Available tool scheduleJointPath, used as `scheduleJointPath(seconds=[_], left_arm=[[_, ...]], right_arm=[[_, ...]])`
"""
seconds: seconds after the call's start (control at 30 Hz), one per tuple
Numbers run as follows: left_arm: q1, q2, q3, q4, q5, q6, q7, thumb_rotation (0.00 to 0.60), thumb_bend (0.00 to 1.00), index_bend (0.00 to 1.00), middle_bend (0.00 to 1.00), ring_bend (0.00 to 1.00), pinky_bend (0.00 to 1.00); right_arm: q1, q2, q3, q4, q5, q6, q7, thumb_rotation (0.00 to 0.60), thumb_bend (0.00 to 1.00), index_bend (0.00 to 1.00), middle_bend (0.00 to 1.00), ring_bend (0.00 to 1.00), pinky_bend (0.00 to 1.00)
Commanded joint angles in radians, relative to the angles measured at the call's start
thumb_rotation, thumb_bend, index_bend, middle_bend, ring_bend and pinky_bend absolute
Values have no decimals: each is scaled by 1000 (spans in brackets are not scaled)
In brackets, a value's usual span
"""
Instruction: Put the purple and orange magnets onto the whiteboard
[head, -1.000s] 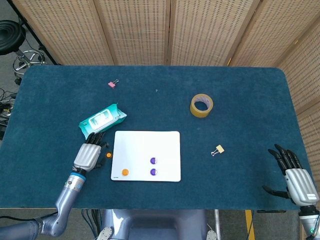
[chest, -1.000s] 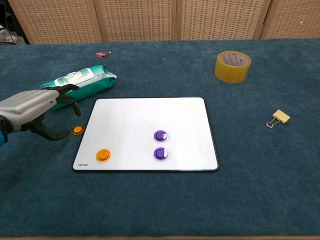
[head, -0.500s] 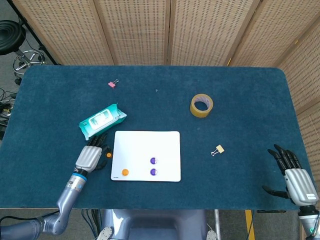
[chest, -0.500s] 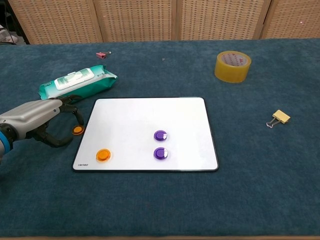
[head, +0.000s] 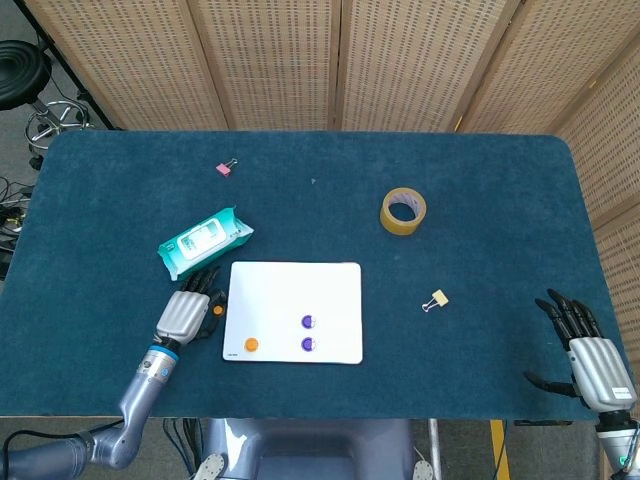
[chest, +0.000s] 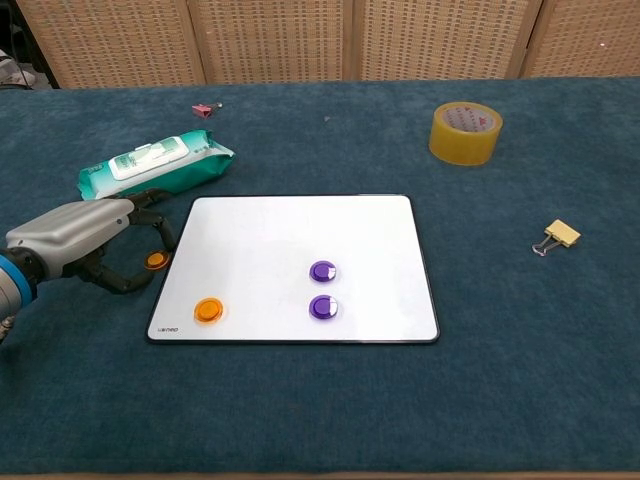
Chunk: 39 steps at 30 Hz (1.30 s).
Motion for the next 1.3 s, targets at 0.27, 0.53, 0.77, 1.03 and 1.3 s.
scheduleJointPath(seconds=[0.27, 0.53, 0.77, 1.03, 1.3], left_arm=[[7, -10, -5, 10, -7, 16, 16, 600, 387, 571, 0, 0, 2], [10, -5, -6, 5, -1, 23, 10, 600, 393, 589, 0, 0, 2], [14, 17, -7, -28, 15, 39, -2, 600, 395, 593, 0, 0, 2], [-3, 54, -7, -111, 50, 37, -3, 600, 395, 594, 0, 0, 2], [-42, 33, -16, -152, 31, -1, 79, 600, 396, 594, 0, 0, 2]], right_arm=[[0, 0, 0, -1, -1, 1, 1, 600, 82, 86, 0, 0, 0], [-1, 1, 0, -2, -1, 1, 1, 600, 82, 86, 0, 0, 0], [0, 0, 0, -2, -1, -1, -1, 600, 82, 86, 0, 0, 0], [-1, 0, 0, -4, -1, -1, -1, 600, 82, 86, 0, 0, 0], [-2, 1, 1, -4, 2, 1, -1, 600, 82, 86, 0, 0, 0]])
